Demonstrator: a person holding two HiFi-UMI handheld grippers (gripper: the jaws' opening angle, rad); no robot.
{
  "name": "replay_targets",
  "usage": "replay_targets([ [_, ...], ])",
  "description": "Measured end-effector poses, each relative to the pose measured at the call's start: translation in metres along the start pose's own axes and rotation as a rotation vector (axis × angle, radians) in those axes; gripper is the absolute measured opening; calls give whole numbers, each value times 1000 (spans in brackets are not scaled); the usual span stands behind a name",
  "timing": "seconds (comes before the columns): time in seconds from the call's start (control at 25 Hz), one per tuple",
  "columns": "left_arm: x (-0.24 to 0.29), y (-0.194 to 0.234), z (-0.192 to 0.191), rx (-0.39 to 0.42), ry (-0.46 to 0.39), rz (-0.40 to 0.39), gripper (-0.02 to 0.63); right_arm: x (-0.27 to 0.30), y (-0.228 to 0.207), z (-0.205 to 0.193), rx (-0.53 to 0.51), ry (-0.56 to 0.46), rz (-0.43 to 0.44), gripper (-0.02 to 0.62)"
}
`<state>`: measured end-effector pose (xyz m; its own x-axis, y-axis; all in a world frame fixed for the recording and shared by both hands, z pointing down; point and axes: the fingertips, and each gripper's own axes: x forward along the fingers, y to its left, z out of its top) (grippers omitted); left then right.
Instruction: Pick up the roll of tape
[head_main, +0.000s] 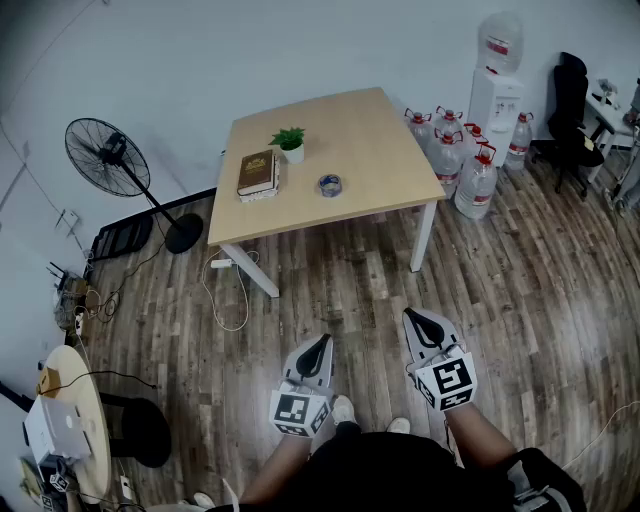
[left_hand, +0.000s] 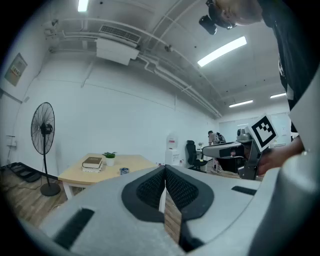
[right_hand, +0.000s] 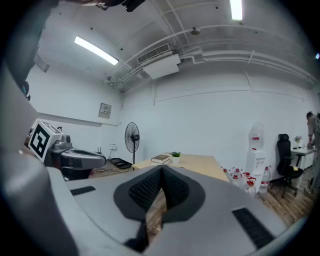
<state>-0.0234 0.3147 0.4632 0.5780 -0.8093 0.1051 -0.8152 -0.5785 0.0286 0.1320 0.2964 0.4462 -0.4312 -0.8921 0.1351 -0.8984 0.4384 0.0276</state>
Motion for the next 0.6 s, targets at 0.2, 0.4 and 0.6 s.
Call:
replay_targets([
  [0.2,-2,-4,-2,-13,2,-9,5,0,-5,-7,6,21,-17,-8],
  [0.4,1,7,-3,-18,3,-20,5,9,0,-2,7,6,-18,-8],
  [0.6,3,27,1,-19,-7,-26,5,22,8,18,42,-64,-20,-6],
])
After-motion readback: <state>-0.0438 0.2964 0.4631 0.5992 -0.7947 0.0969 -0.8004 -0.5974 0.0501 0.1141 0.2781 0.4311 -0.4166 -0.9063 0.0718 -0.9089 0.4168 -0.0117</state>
